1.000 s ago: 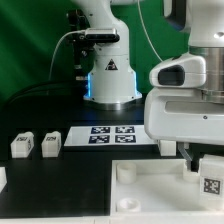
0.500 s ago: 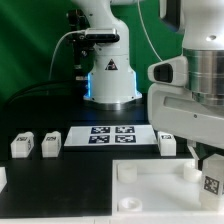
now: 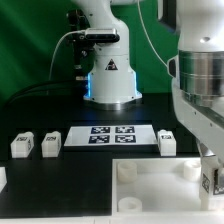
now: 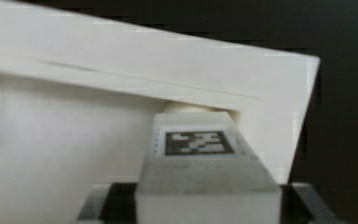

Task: Assemble one leg

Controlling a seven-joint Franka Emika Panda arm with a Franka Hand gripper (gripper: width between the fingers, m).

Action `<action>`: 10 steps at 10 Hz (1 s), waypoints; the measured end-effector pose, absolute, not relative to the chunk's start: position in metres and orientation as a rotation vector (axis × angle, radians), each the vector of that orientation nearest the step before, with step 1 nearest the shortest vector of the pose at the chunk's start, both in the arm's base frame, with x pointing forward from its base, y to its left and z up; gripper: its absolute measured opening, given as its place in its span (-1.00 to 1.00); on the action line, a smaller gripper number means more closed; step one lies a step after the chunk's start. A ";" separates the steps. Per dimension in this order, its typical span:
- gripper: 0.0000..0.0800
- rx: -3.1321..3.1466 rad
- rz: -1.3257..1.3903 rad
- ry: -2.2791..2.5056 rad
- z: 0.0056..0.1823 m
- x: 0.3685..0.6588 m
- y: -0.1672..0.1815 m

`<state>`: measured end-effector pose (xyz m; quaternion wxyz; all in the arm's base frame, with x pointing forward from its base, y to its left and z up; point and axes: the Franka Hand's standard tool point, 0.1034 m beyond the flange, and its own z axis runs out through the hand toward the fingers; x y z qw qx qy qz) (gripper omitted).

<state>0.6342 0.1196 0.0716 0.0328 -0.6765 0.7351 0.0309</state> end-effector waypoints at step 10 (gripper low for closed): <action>0.55 -1.668 0.132 2.516 0.075 0.632 0.126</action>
Offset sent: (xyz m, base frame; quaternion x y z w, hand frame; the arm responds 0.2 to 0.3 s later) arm 0.0072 0.0066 -0.0034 0.0048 -0.0167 0.2889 0.9572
